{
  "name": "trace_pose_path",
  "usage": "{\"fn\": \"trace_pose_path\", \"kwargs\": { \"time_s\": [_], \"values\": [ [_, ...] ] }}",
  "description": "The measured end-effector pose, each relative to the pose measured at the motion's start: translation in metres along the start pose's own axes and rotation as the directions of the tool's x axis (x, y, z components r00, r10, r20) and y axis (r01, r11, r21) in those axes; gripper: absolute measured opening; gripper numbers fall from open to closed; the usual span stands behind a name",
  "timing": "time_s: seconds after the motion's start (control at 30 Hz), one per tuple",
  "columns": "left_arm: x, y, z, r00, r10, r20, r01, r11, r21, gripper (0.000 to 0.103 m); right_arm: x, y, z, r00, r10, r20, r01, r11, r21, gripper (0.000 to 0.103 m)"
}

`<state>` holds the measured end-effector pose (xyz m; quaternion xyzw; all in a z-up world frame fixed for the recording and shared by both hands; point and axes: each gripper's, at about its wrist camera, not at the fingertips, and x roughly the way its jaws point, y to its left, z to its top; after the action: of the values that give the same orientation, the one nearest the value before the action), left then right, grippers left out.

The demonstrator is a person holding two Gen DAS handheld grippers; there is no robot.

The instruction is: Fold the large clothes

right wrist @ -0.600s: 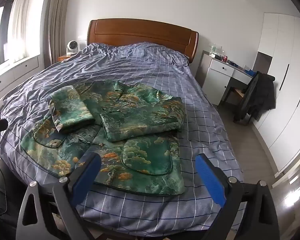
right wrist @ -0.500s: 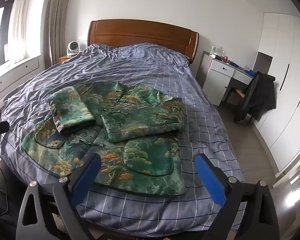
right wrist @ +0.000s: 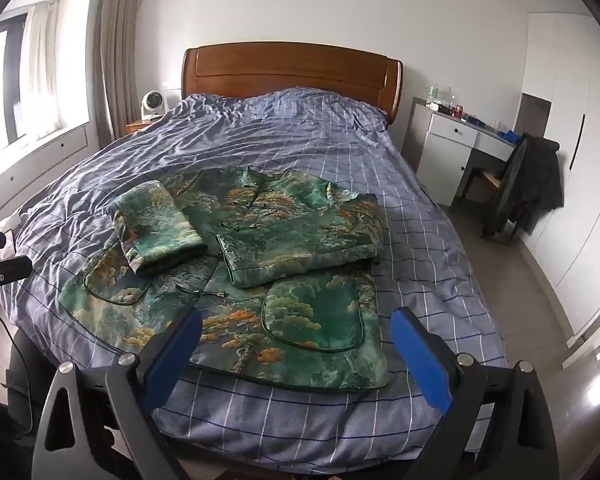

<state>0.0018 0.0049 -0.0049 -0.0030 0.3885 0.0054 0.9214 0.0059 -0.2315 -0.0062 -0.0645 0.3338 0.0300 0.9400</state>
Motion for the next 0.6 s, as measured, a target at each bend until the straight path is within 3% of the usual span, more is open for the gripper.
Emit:
{"fn": "trace_pose_path", "kwargs": {
  "time_s": [0.6],
  "values": [
    [0.0025,-0.0038,0.0001,1.0,-0.008,-0.004,0.008,1.0,0.007,0.103,0.0047,-0.0009,-0.0012,0.999,0.015,-0.029,-0.014,0.999,0.036,0.097]
  ]
}}
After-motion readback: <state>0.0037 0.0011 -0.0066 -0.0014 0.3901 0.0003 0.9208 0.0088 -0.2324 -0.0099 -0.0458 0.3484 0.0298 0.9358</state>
